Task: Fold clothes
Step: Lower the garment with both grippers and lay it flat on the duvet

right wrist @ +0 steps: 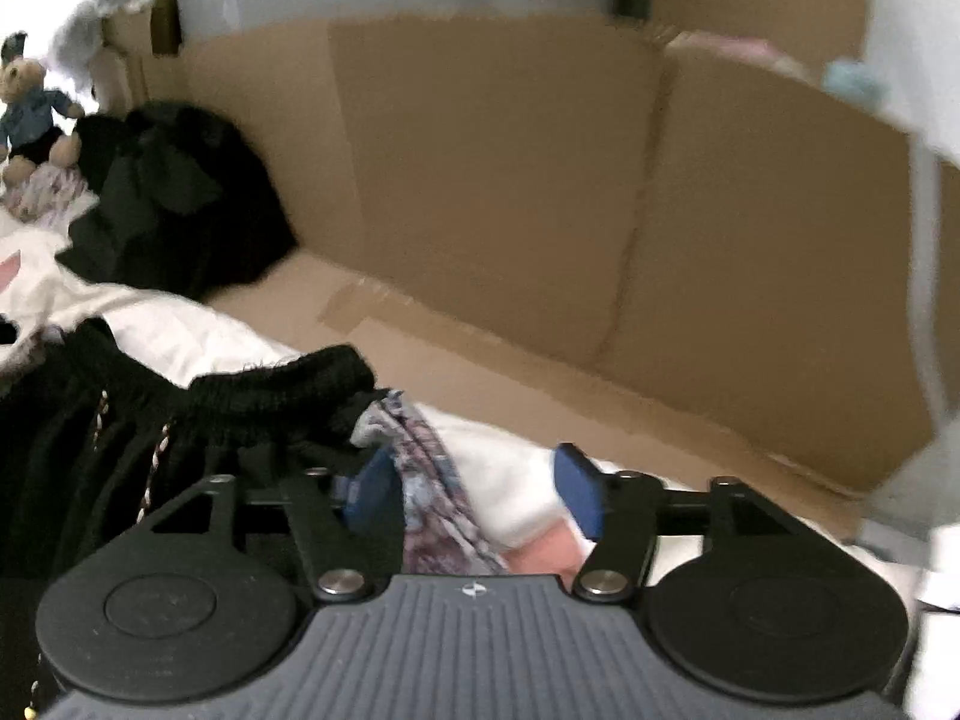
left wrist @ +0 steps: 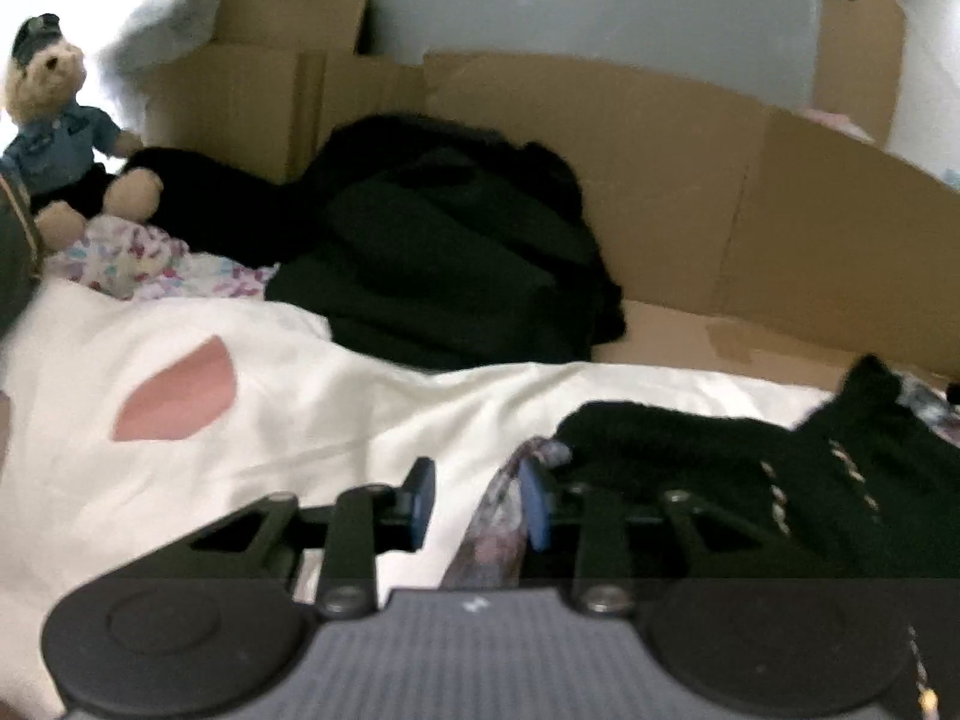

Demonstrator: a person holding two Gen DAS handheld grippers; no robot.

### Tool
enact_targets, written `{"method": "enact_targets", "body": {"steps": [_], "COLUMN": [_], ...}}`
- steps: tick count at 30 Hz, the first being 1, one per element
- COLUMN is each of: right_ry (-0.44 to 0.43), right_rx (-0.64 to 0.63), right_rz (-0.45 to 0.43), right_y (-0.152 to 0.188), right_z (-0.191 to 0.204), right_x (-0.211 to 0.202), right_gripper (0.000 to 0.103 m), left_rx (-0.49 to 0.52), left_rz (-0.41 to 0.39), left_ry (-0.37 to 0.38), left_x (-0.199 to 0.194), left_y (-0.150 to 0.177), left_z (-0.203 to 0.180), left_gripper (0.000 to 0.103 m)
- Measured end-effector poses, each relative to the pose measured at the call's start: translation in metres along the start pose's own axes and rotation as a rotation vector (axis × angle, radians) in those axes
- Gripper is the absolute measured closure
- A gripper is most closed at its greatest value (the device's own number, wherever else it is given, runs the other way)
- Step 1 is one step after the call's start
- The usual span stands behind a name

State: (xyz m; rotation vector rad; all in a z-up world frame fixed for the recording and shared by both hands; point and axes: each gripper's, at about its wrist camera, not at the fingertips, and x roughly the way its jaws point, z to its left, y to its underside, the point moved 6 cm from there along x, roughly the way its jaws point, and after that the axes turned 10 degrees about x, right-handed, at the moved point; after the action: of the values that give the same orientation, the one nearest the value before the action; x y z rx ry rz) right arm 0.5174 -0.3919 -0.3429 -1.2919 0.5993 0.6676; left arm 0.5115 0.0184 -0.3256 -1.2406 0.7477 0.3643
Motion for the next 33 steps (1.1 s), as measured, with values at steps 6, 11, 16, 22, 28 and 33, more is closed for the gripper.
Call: {"method": "enact_targets", "body": {"steps": [6,11,16,22,28,33], "right_ry": [-0.056,-0.104,-0.131,-0.142,-0.16,-0.193], "right_rx": [-0.026,-0.056,-0.051,-0.038,-0.044,-0.047], "right_rz": [-0.008,-0.02,-0.025,-0.031,-0.042,-0.021], "right_y": [0.01,0.02,0.037,0.055,0.074,0.09], "right_z": [0.001,0.015,0.019,0.019,0.028,0.042], "right_x": [-0.044,-0.078,-0.112,-0.144,-0.172,-0.187], "right_gripper": [0.034,0.034,0.034,0.034,0.034,0.034], "left_rx": [-0.031,-0.046,-0.047,-0.001,0.034,-0.028], "left_rz": [0.014,0.014,0.009,0.048,0.103,0.08], "left_ry": [0.013,0.02,0.028,0.044,0.039,0.043], "left_x": [-0.053,-0.095,-0.13,-0.167,-0.201,-0.222], "left_y": [0.023,0.044,0.058,0.088,0.138,0.16], "left_z": [0.014,0.017,0.011,-0.005,-0.019,-0.019], "left_gripper": [0.071,0.071,0.073,0.078,0.09,0.096]}}
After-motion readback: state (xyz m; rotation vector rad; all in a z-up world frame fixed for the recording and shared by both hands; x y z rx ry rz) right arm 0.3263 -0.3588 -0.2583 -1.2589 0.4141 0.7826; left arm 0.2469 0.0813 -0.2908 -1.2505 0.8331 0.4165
